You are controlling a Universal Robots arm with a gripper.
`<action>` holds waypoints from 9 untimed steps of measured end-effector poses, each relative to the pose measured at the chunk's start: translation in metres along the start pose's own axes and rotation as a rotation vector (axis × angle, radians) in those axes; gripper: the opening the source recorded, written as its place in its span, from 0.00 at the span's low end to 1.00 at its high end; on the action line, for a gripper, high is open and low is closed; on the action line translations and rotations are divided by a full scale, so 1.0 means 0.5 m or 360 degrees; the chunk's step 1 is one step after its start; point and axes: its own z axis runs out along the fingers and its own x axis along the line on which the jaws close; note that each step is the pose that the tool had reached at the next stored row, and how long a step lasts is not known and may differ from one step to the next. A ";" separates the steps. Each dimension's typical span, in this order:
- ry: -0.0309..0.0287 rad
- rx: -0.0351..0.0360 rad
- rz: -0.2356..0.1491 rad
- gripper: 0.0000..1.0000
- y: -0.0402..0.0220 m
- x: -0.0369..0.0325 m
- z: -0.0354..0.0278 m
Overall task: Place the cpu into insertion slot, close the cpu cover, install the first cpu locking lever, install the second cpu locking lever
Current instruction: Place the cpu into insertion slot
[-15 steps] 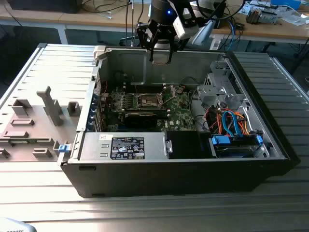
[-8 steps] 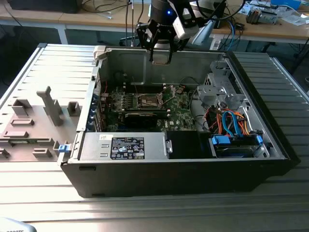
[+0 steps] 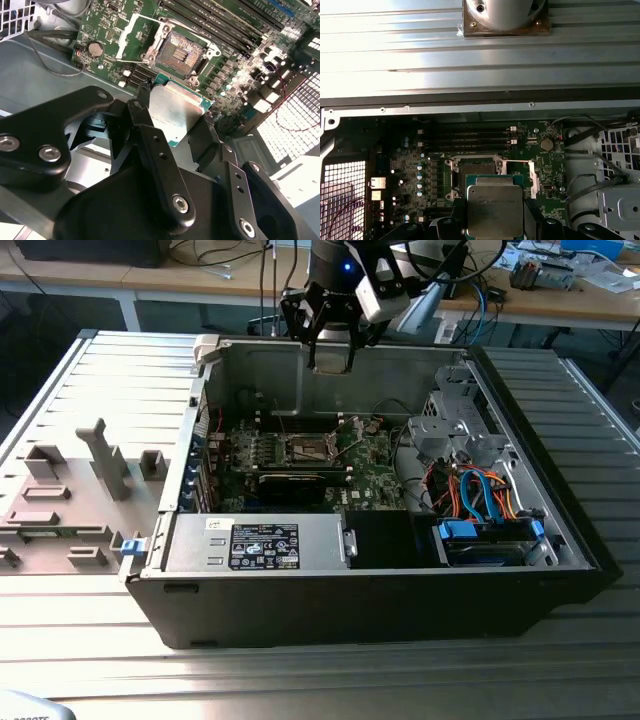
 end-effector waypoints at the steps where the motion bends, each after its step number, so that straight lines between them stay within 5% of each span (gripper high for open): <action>1: -0.00001 0.0000 0.0000 0.55 0.000 0.000 0.001; 9: -0.00001 0.0000 0.0000 0.55 0.000 0.001 0.003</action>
